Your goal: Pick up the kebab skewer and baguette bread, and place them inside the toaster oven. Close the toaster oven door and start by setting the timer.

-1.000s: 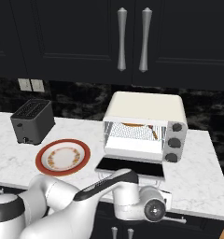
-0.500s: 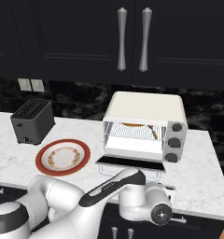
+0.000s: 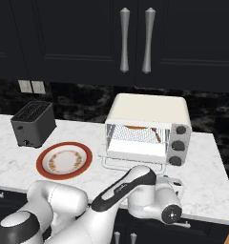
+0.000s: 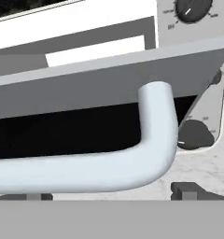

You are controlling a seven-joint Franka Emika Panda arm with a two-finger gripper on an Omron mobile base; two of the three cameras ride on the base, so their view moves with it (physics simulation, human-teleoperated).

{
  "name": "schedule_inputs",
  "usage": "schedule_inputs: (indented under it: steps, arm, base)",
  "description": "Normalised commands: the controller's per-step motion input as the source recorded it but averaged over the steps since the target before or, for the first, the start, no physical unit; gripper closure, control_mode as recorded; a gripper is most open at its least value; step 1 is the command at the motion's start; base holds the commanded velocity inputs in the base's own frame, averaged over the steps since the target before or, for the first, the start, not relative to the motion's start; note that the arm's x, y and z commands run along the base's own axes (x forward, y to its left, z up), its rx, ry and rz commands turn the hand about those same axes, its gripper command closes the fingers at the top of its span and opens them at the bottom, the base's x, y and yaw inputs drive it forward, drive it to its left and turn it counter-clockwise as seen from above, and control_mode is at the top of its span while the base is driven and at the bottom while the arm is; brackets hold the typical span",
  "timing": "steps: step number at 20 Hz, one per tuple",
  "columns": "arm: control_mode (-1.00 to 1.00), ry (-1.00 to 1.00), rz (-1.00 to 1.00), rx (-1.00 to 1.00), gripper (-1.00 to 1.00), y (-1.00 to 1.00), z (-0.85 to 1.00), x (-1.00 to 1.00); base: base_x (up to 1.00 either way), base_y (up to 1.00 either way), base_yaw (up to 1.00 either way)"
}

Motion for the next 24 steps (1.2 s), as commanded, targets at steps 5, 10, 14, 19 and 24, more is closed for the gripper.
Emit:
schedule_inputs:
  steps: [5,10,14,19,24]
  arm:
    - [-1.0,-0.12,0.0,0.09,-1.0,0.0,0.34,0.49]
    - [-1.0,-0.1,0.0,0.05,-1.0,0.03,0.16,0.51]
    - [-1.0,-0.06,0.0,0.03,-1.0,0.05,0.0,0.52]
    - [-1.0,-0.04,0.0,0.02,-1.0,0.07,0.0,0.57]
    - [-1.0,-0.04,0.0,0.01,-1.0,0.08,0.0,0.54]
  base:
    - [0.0,0.0,0.0]
    - [0.0,0.0,0.0]
    - [0.0,0.0,0.0]
    - [0.0,0.0,0.0]
    - [0.0,0.0,0.0]
